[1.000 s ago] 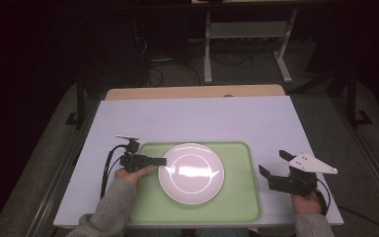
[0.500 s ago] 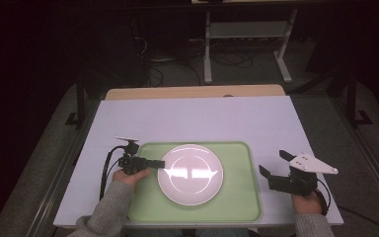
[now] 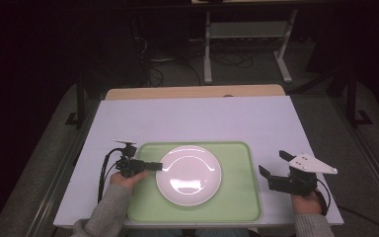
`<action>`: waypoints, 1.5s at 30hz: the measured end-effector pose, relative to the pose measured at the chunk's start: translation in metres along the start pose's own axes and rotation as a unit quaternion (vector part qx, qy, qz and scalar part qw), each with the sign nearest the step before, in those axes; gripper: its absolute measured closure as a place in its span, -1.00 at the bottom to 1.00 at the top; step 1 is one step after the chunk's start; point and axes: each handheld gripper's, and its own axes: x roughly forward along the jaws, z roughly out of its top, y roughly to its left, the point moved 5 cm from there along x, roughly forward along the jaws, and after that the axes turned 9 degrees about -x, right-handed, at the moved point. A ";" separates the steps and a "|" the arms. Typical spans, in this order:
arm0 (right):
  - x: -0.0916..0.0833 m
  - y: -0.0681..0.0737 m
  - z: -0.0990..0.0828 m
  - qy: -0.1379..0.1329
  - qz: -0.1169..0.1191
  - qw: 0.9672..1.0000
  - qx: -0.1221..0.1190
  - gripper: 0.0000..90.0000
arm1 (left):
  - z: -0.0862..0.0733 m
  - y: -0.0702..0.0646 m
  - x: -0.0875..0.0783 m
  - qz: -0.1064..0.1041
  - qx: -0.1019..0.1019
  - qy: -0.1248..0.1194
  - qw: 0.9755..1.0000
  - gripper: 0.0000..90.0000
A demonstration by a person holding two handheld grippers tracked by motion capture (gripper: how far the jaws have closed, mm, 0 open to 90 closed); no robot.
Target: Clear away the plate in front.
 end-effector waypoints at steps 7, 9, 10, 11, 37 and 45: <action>0.000 0.000 0.000 0.001 0.000 1.000 0.000 -0.70 | -0.003 -0.001 -0.003 0.012 0.015 -0.004 1.000 0.77; 0.000 0.000 0.000 0.001 0.000 1.000 0.001 -0.70 | -0.004 -0.001 -0.003 0.010 0.014 -0.005 1.000 0.77; 0.000 0.000 0.000 0.000 0.000 1.000 0.000 -0.70 | -0.004 -0.001 -0.003 0.011 0.015 -0.006 1.000 0.77; 0.000 0.000 0.000 0.000 0.000 1.000 0.000 -0.70 | -0.004 -0.001 -0.004 0.011 0.016 -0.005 1.000 0.77; 0.000 -0.001 -0.001 0.003 0.000 1.000 0.003 -0.70 | 0.001 -0.025 -0.037 0.056 0.123 -0.065 0.989 0.51; 0.001 -0.001 -0.002 0.005 -0.001 1.000 0.002 -0.70 | 0.000 -0.031 -0.046 0.071 0.164 -0.073 0.981 0.44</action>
